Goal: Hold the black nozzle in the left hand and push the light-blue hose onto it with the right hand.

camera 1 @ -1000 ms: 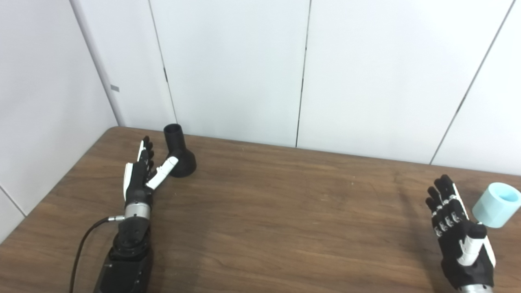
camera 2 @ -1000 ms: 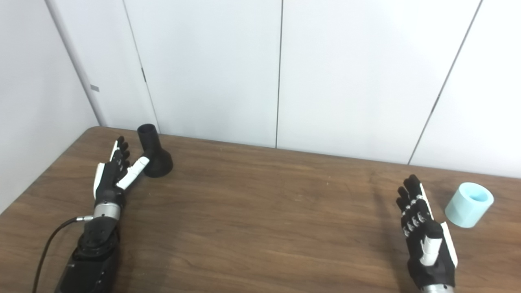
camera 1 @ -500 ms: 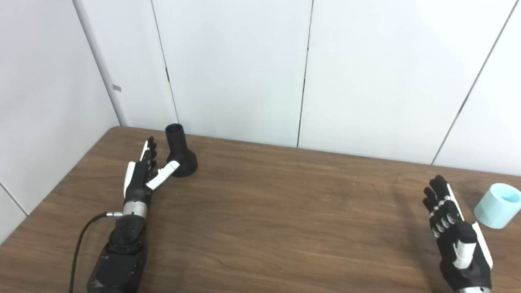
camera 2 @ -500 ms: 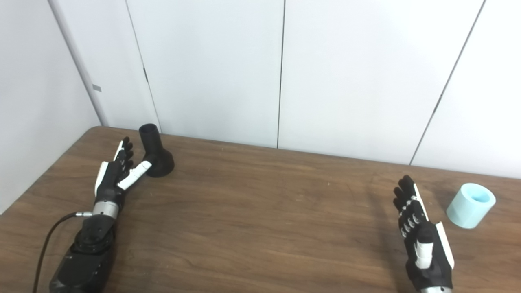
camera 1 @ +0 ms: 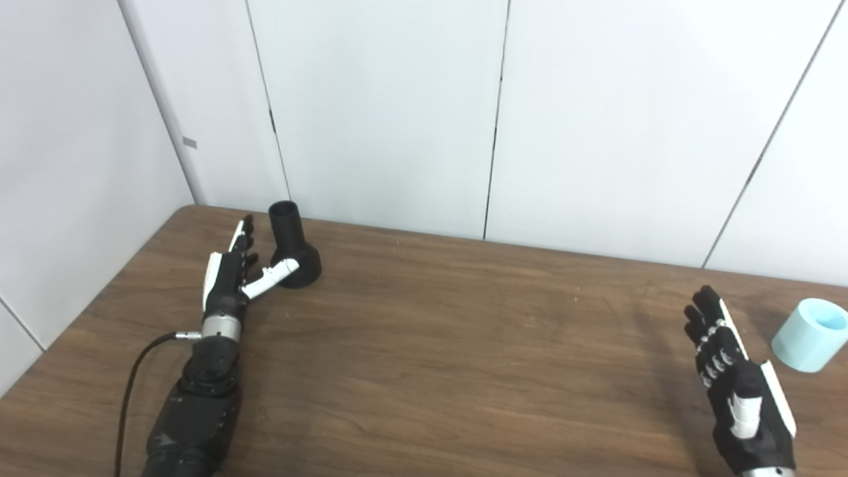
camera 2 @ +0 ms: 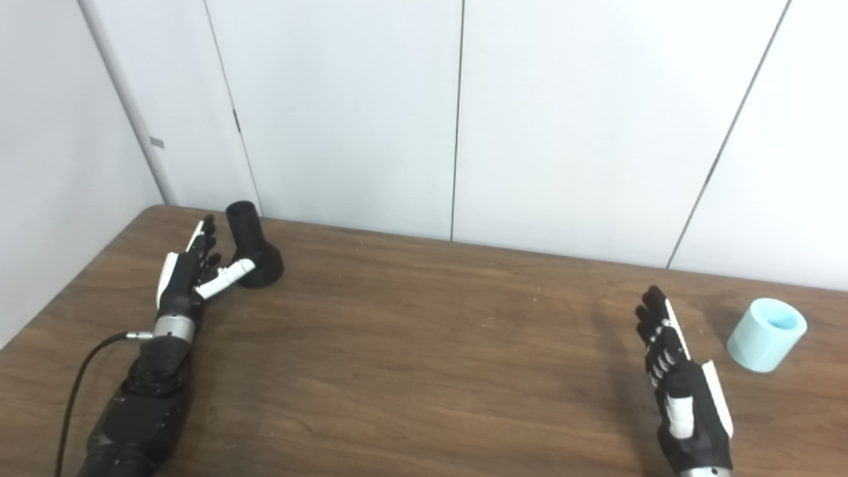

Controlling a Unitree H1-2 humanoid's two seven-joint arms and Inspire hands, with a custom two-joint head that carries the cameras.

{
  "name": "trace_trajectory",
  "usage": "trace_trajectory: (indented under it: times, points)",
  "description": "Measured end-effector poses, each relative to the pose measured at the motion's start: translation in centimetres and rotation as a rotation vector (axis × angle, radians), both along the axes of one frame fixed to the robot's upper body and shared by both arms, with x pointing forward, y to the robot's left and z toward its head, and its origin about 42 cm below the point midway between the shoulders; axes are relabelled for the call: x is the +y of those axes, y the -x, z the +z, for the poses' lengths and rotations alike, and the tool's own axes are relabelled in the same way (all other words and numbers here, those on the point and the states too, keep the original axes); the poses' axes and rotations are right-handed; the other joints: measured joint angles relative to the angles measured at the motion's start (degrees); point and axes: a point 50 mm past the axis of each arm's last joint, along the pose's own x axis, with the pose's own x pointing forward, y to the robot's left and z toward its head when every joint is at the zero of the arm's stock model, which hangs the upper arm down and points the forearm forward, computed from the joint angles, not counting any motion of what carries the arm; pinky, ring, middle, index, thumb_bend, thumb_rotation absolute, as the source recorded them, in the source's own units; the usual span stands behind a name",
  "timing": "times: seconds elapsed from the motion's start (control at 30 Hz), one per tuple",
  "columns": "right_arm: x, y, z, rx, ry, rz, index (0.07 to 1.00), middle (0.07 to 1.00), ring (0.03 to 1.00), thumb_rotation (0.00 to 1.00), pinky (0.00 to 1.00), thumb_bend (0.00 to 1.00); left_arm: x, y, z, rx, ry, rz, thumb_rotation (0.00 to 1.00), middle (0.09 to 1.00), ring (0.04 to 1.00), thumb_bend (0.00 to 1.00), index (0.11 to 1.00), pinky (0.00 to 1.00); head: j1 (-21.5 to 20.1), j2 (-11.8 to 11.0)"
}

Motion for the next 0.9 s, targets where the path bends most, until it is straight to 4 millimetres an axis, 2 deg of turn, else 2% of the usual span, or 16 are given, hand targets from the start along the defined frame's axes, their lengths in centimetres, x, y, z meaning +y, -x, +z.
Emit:
trace_trajectory:
  times: [0.2,0.47,0.67,0.83,0.87,0.9]
  points:
    - [0.0,0.1,0.1,0.000,0.000,-0.001,1.000,1.000,0.989,1.00,1.00,0.79,-0.4,-0.6,0.6,-0.002,-0.002,0.023,0.33,0.982,0.993,1.00,0.686,0.89,0.17,0.00]
    - [0.0,0.2,0.1,0.000,-0.005,-0.001,1.000,1.000,0.987,1.00,1.00,0.79,-0.6,-0.8,0.6,0.012,-0.009,0.016,0.33,0.970,0.986,1.00,0.659,0.91,-0.09,0.00]
    - [0.1,0.2,0.2,0.000,-0.006,0.000,1.000,1.000,0.987,1.00,1.00,0.80,-0.6,-1.1,0.9,0.024,-0.038,0.035,0.32,0.924,0.934,0.99,0.617,0.81,-0.09,0.18]
    - [0.0,0.3,0.2,0.005,-0.006,0.000,1.000,1.000,0.986,1.00,1.00,0.80,-0.6,-1.6,1.2,0.041,-0.053,0.064,0.28,0.860,0.889,0.94,0.562,0.77,0.00,0.35]
    - [0.0,0.3,0.2,0.005,-0.006,0.000,1.000,1.000,0.987,1.00,1.00,0.80,-0.7,-1.7,1.2,0.051,-0.067,0.066,0.26,0.834,0.864,0.92,0.541,0.74,0.00,0.35]
    - [0.1,0.3,0.2,0.005,-0.006,0.000,1.000,1.000,0.987,1.00,1.00,0.80,-0.8,-1.7,1.2,0.058,-0.084,0.071,0.21,0.820,0.845,0.83,0.525,0.72,-0.26,0.53]
